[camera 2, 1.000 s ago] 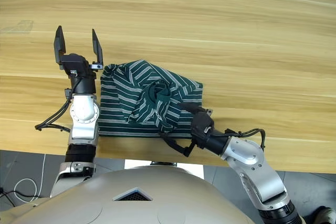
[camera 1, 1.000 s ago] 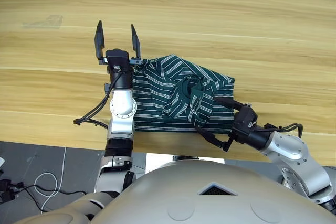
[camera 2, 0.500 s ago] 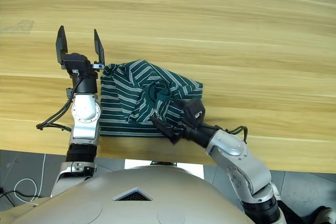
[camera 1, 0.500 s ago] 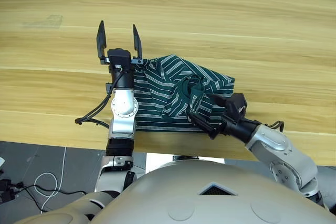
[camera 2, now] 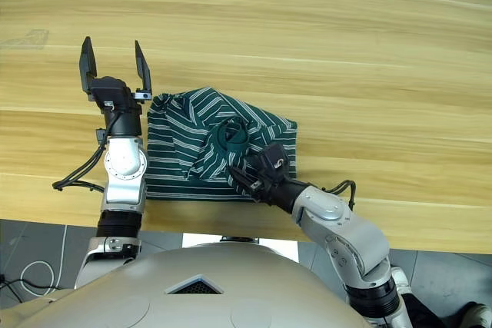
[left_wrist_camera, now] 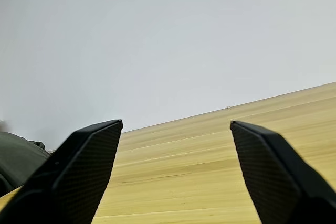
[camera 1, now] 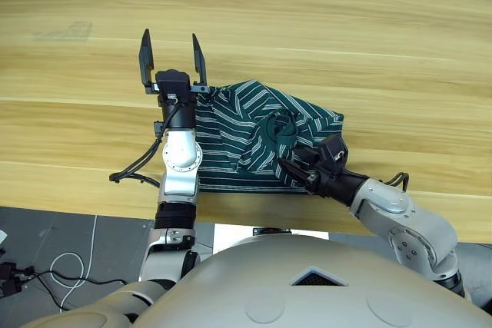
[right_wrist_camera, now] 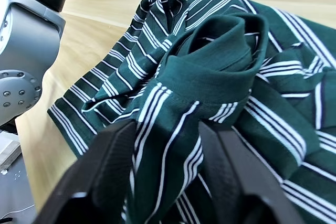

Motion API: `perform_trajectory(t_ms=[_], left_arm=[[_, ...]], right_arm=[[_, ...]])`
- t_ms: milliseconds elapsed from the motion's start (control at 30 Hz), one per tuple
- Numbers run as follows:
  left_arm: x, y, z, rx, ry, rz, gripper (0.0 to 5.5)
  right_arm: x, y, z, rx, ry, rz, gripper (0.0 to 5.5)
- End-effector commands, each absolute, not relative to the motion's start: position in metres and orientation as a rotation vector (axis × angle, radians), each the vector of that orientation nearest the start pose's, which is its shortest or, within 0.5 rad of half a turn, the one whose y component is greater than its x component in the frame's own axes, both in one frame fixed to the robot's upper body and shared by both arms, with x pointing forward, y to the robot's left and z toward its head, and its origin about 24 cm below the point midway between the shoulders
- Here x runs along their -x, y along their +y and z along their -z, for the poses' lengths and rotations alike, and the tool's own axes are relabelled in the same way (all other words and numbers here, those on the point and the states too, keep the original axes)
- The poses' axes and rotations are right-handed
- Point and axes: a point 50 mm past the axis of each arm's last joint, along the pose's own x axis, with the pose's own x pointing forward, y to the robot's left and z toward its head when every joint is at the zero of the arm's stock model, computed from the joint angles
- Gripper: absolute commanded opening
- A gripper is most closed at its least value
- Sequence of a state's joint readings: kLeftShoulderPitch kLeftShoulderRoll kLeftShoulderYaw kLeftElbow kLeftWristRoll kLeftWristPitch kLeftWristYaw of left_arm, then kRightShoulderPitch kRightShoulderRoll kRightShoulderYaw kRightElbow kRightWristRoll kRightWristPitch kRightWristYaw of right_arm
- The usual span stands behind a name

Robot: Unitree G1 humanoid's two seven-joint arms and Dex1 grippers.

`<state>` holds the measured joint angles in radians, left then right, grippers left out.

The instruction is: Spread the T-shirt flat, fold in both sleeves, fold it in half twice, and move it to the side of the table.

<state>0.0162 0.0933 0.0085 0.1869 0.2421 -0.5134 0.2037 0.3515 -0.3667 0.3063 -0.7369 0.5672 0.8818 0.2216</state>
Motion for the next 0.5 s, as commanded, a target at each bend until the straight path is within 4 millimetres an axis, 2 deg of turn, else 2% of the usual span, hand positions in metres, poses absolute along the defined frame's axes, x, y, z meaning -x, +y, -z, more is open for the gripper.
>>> perform_trajectory(t_ms=[33,267,500], left_arm=[[-0.2402,0.1662,-0.0466,-0.300,-0.333,-0.109,3.80],[-0.2396,0.1659,-0.0469,-0.300,-0.333,-0.110,3.80],[-0.2396,0.1654,-0.0470,-0.299,-0.332,-0.110,3.80]], right_arm=[[-0.1319,-0.0978,-0.0513,-0.222,0.661,-0.775,1.38],[-0.1335,-0.0982,-0.0506,-0.218,0.658,-0.769,0.10],[-0.1368,-0.1001,-0.0510,-0.218,0.647,-0.759,0.04]])
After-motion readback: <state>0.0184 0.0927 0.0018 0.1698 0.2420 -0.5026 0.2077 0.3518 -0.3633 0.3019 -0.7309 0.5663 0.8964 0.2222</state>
